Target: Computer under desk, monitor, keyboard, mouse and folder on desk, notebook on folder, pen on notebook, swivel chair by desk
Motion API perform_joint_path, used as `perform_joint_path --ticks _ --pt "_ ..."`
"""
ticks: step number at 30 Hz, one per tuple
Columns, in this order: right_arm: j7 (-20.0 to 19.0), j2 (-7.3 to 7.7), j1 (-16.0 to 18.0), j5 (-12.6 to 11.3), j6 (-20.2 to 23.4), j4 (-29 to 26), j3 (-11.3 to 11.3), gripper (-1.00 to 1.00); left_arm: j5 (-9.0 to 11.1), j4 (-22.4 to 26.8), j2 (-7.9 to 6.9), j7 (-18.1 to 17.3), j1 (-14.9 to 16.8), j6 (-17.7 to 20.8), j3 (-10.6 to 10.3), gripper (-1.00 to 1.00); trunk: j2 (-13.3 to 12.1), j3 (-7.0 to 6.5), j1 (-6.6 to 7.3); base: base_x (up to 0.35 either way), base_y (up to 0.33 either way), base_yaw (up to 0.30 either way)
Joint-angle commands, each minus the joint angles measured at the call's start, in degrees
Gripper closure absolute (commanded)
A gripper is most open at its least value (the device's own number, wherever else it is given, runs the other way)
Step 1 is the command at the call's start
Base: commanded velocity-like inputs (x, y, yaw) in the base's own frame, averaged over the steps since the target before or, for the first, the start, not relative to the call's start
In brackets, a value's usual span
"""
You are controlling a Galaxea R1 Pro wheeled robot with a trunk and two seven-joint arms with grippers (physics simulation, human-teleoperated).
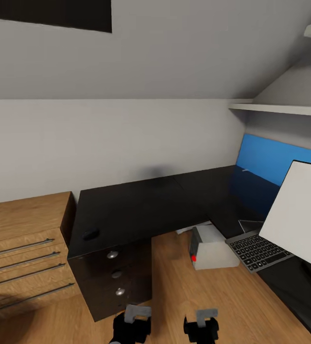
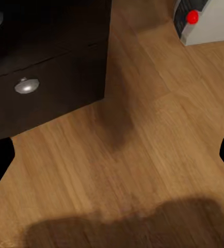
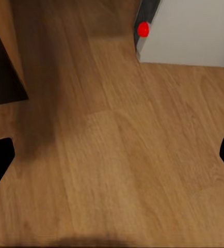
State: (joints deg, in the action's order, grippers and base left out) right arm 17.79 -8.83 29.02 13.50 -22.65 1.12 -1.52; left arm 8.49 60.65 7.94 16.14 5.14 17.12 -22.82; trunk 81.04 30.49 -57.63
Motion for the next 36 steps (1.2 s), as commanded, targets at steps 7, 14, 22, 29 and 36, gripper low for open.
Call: perform_joint_path --ticks 7,14,22,29,36 --pt "0.31 0.36 -3.15 1.19 -4.29 0.19 -0.21 -1.0 0.69 -16.64 -0.76 0.17 0.05 -12.07 0.15 -1.0 0.03 0.05 0.0 0.0 0.002 -0.001" --pt "0.34 0.13 -3.94 1.13 -9.32 0.28 -0.23 -1.0 0.54 -25.35 -0.99 -0.08 0.05 -19.78 -0.13 -1.0 0.03 -0.31 0.0 0.0 0.215 -0.108" --pt "0.37 0.26 -4.12 1.17 -10.36 0.29 -0.23 -1.0 0.48 -25.87 -1.0 -0.08 0.05 -20.19 -0.21 -1.0 0.03 -0.91 0.0 0.0 0.319 -0.185" --pt "0.39 0.22 -4.15 1.18 -10.47 0.29 -0.23 -1.0 0.47 -25.93 -0.93 -0.12 0.05 -20.27 -0.33 -1.0 0.03 -1.26 0.0 0.0 0.114 -0.125" --pt "0.4 0.33 -4.15 1.1 -10.56 0.29 -0.31 -1.0 0.55 -26.01 -0.99 -0.14 0.06 -20.28 -0.22 -1.0 0.03 -1.28 0.0 0.0 0.007 -0.008"
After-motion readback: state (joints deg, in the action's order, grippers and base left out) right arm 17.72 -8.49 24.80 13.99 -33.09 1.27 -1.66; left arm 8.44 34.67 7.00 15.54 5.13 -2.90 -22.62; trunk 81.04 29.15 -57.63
